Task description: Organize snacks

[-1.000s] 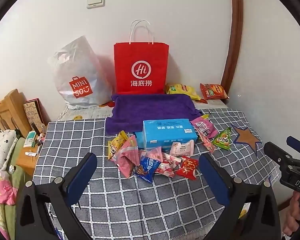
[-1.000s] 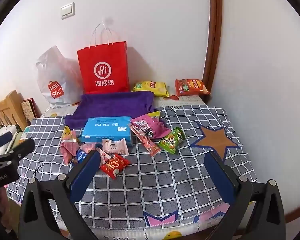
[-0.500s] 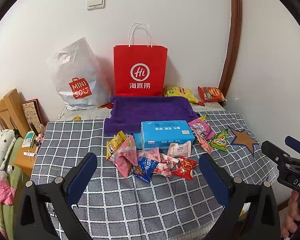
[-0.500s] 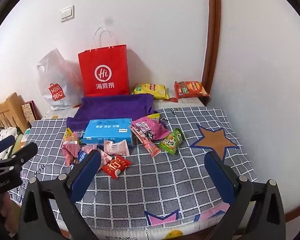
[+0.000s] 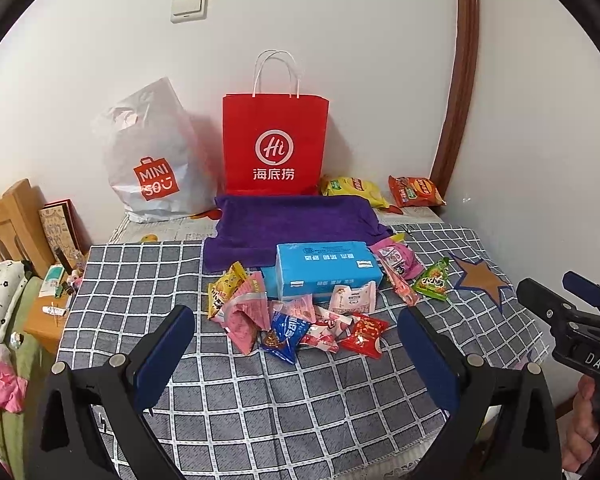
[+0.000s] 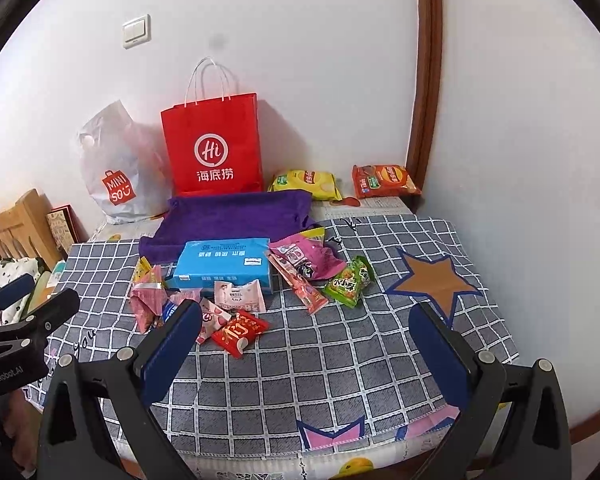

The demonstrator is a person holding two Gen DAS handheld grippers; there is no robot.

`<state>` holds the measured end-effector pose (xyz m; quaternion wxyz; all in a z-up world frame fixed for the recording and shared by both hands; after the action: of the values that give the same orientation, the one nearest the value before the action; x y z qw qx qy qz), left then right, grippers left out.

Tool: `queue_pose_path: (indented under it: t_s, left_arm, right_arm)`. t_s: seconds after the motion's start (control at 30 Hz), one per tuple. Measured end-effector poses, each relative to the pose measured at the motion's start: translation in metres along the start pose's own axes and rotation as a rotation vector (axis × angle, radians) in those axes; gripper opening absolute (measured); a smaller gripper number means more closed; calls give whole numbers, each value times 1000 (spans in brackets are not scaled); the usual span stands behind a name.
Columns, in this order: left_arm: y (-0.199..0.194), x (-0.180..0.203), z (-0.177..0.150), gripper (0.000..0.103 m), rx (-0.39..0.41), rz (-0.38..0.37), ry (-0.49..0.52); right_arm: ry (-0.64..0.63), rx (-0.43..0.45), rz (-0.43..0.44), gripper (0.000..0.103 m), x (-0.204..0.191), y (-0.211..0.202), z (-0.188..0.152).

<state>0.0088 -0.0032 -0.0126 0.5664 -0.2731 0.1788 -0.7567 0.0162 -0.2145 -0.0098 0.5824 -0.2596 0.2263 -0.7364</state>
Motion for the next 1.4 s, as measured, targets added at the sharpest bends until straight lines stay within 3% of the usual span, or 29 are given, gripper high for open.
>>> queue_pose_path:
  t_s: [1.4]
  left_arm:
    - [1, -7, 10, 99, 0, 5, -9]
  right_arm:
    - [-13, 5, 10, 101, -11, 0, 11]
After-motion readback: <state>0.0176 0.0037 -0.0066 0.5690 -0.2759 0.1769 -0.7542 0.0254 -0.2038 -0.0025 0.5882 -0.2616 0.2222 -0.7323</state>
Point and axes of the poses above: each gripper's, at about its wrist camera, not at the fingertips, and y roughly the way its jaws point, x to its right, z to its top, the point moved 4 cm from there along y, roughly the way its jaws point, and after that the axes turned 14 degrees about -z, right-handed, at the moved point
